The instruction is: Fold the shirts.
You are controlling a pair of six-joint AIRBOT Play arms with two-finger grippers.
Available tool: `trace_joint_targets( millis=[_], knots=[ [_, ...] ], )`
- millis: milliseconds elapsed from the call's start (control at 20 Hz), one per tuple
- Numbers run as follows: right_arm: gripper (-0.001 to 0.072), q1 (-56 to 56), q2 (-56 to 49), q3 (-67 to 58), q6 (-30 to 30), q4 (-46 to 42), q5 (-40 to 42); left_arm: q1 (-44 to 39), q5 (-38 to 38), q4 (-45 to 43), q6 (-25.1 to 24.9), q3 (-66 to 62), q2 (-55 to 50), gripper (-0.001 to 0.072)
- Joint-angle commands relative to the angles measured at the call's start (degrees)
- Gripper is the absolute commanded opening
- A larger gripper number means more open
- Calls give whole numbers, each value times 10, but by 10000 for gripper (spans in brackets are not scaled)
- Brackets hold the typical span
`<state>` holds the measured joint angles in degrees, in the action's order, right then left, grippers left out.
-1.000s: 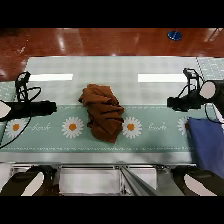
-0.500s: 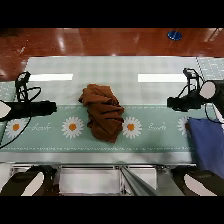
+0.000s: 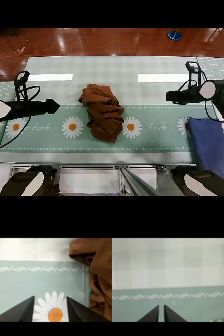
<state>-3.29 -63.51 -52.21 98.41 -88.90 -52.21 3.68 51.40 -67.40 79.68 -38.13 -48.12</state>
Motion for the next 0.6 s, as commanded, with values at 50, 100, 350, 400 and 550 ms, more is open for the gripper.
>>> trace_joint_targets(
  millis=[50,100,350,400,550],
  knots=[
    [422,0,1,-51,24,-60,51,31,-34,4,71,-54,-15,508],
    [422,0,4,-63,55,-103,25,52,-30,31,99,-69,-30,508],
    [420,48,22,-9,113,-78,19,110,98,330,-28,-72,-219,507],
    [418,60,23,9,94,-35,22,108,100,383,-62,-72,-259,508],
    [417,67,23,49,38,60,25,82,88,432,-94,-89,-352,508]
  ],
)
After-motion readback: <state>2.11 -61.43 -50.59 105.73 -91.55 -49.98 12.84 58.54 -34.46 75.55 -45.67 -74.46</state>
